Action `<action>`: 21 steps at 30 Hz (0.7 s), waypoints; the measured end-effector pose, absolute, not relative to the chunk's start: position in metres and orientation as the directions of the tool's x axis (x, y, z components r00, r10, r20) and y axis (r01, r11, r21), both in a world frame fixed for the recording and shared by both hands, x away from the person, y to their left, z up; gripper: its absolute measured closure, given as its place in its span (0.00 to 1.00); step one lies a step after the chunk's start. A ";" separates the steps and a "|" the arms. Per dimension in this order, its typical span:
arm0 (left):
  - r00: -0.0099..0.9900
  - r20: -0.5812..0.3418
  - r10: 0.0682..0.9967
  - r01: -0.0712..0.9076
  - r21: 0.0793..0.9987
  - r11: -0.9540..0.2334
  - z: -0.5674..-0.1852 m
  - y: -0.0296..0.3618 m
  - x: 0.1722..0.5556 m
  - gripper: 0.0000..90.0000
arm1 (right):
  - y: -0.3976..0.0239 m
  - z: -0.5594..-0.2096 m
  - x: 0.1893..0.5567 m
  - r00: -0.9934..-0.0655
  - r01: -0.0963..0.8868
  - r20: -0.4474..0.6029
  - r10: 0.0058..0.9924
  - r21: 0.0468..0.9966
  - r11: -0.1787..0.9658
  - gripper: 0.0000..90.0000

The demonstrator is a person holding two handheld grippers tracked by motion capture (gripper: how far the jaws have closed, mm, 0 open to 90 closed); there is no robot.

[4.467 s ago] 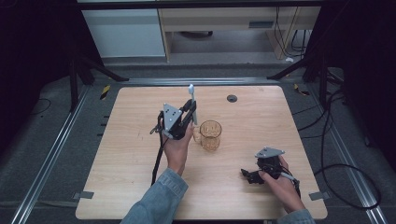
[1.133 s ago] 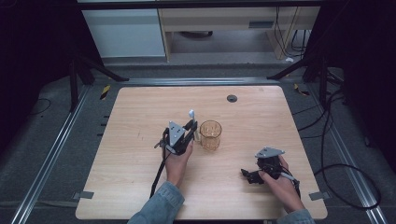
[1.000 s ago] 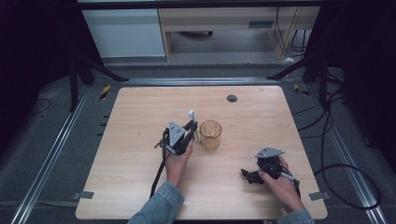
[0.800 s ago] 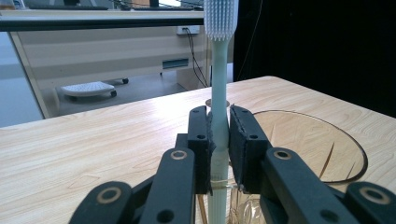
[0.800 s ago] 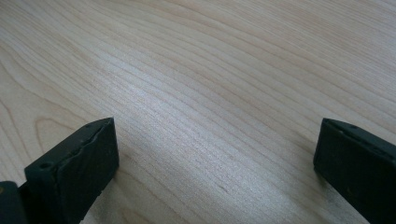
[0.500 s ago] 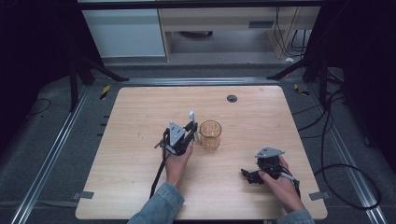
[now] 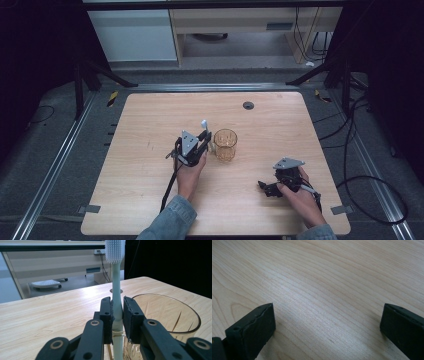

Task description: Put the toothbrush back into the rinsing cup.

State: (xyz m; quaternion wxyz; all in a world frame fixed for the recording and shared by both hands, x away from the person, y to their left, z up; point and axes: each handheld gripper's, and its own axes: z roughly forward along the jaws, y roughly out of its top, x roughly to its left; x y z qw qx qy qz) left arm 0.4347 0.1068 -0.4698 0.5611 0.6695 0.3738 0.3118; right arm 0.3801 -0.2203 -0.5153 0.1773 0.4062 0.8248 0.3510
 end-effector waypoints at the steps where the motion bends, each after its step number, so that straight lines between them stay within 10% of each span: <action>1: 0.524 -0.003 0.852 0.152 0.984 -0.090 -0.470 0.107 0.435 0.85 | -0.220 -0.515 0.380 -0.607 0.546 -0.008 0.795 0.723 0.424 0.00; 21: 0.542 0.020 0.840 0.147 0.982 -0.118 -0.460 0.113 0.433 0.68 | -0.220 -0.515 0.380 -0.607 0.546 -0.008 0.795 0.723 0.424 0.00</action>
